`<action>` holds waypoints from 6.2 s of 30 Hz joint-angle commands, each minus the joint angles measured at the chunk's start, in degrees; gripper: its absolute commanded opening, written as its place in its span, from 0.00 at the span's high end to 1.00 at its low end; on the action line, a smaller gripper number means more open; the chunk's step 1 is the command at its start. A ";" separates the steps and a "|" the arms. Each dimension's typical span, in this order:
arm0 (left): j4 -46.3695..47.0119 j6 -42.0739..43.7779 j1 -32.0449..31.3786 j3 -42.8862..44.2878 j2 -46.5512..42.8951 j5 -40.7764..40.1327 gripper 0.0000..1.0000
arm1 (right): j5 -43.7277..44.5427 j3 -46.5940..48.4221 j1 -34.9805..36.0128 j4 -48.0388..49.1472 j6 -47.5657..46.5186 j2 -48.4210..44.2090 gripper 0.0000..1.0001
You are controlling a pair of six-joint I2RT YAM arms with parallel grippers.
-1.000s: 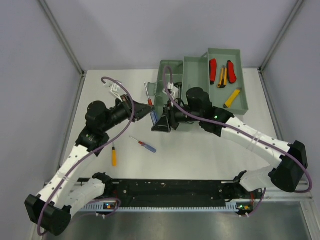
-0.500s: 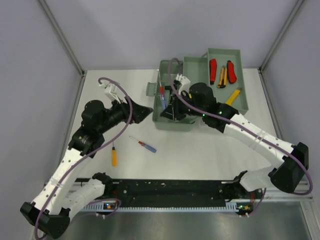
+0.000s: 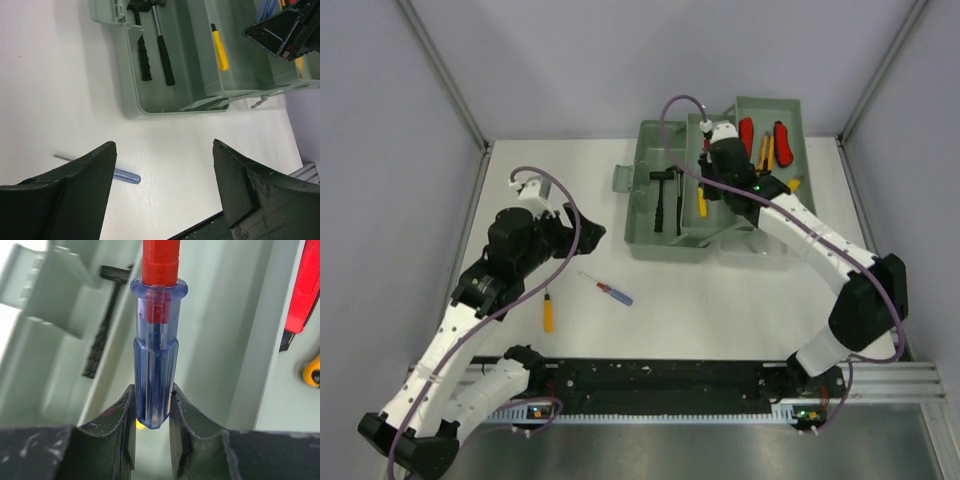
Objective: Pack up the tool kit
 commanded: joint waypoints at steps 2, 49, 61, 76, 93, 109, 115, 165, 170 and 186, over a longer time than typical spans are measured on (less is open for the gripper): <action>-4.41 -0.65 0.01 -0.29 -0.14 -10.93 0.20 | 11.00 7.23 -1.25 1.05 -5.88 8.23 1.00; -5.04 -7.34 17.33 -15.59 34.74 -20.10 0.71 | 0.20 10.76 -1.51 -6.95 6.86 -5.72 0.55; -6.35 -3.74 17.33 -10.75 35.47 -12.46 1.00 | -6.03 5.23 -1.78 -6.34 7.04 -10.12 0.50; -1.80 2.16 15.57 2.86 9.63 22.93 1.00 | -41.07 -2.08 -2.04 -0.36 -0.96 -16.36 0.04; 22.47 -9.71 7.40 3.31 2.76 33.95 1.00 | -56.58 -9.28 16.68 25.27 13.17 -11.26 0.09; 26.52 -12.00 6.34 1.82 1.88 34.65 0.98 | -51.13 -8.32 19.14 32.17 21.10 -7.49 0.65; 23.45 -9.37 6.34 2.43 1.71 34.30 0.40 | -49.73 -6.92 19.14 27.96 18.12 -7.57 1.00; 4.64 8.93 6.43 -2.31 5.13 2.40 0.03 | -7.09 23.59 -7.58 -6.95 8.26 21.26 0.61; -1.32 -0.11 6.60 -2.75 12.06 -4.18 0.04 | -7.97 21.13 -7.66 -7.12 9.14 15.74 0.59; -0.29 -14.45 6.43 -5.38 37.57 3.19 0.43 | -15.09 5.40 -7.58 -8.44 10.11 -3.61 0.57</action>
